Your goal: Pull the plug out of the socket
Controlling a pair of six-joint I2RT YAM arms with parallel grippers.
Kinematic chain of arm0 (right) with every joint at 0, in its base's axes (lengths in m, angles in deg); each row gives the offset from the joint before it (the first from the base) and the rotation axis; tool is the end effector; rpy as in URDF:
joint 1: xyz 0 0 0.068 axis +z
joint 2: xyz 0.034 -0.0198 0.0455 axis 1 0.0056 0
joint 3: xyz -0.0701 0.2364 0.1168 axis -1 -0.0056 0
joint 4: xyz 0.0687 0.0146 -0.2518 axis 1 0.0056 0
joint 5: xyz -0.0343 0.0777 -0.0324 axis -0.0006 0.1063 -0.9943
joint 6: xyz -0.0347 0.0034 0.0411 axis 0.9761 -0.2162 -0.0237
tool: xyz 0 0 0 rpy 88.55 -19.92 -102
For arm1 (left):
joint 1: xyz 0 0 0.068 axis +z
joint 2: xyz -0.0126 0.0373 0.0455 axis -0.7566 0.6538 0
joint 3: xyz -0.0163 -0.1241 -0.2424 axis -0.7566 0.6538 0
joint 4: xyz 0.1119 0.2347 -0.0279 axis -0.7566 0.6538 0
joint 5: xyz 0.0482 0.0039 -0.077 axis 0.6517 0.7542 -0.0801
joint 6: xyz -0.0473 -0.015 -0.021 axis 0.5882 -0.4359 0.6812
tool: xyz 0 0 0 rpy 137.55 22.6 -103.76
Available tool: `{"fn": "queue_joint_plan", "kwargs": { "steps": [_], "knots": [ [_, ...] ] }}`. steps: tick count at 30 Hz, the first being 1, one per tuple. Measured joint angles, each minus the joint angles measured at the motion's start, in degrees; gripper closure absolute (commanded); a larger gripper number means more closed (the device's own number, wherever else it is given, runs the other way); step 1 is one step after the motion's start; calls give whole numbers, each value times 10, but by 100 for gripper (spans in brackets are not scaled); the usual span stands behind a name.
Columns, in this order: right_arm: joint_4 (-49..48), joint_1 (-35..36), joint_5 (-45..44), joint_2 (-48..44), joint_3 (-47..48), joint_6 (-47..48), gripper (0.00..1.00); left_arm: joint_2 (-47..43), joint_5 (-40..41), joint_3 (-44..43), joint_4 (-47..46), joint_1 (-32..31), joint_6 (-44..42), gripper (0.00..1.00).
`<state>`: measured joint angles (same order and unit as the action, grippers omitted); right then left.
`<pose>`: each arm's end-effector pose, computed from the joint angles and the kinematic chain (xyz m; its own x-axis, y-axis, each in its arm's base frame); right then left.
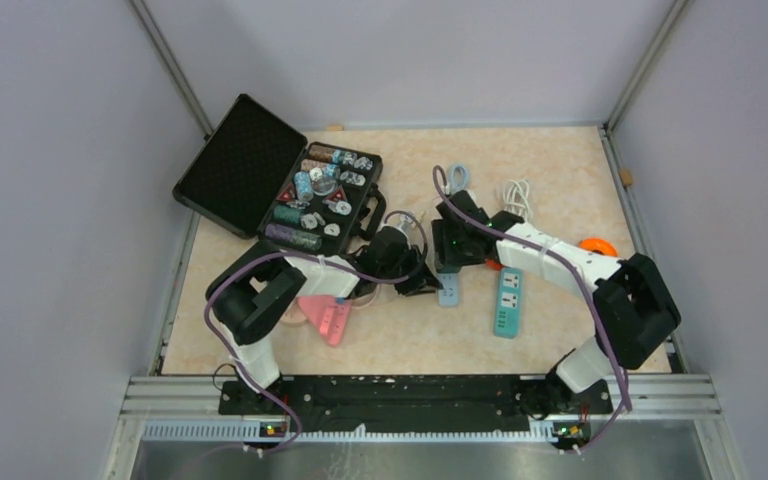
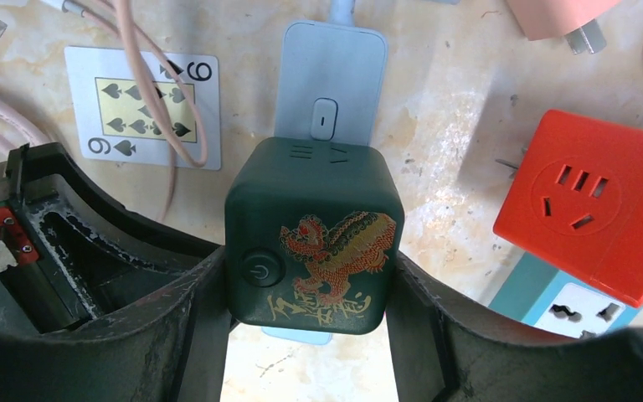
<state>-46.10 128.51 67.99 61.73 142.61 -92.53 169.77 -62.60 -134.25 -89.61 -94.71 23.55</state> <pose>0.2474 0.1920 0.2298 -0.8524 -0.0832 -0.5162 -0.1707 0.9774 0.1245 0.2383 -0.2566 0.1320 -0.9476 -0.2421 -0.2084 -0.0030 0.6590 -0.7521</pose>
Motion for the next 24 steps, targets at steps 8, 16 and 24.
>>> {"fn": "queue_joint_plan", "kwargs": {
  "steps": [8,16,24],
  "knots": [
    [25,64,-113,49,43,-7,100,7,-9,-10,18,7,3,74],
    [28,11,-34,41,40,-5,100,17,-14,-29,39,8,4,75],
    [49,43,-66,49,63,-7,100,18,-14,-35,51,8,3,74]
  ]
}}
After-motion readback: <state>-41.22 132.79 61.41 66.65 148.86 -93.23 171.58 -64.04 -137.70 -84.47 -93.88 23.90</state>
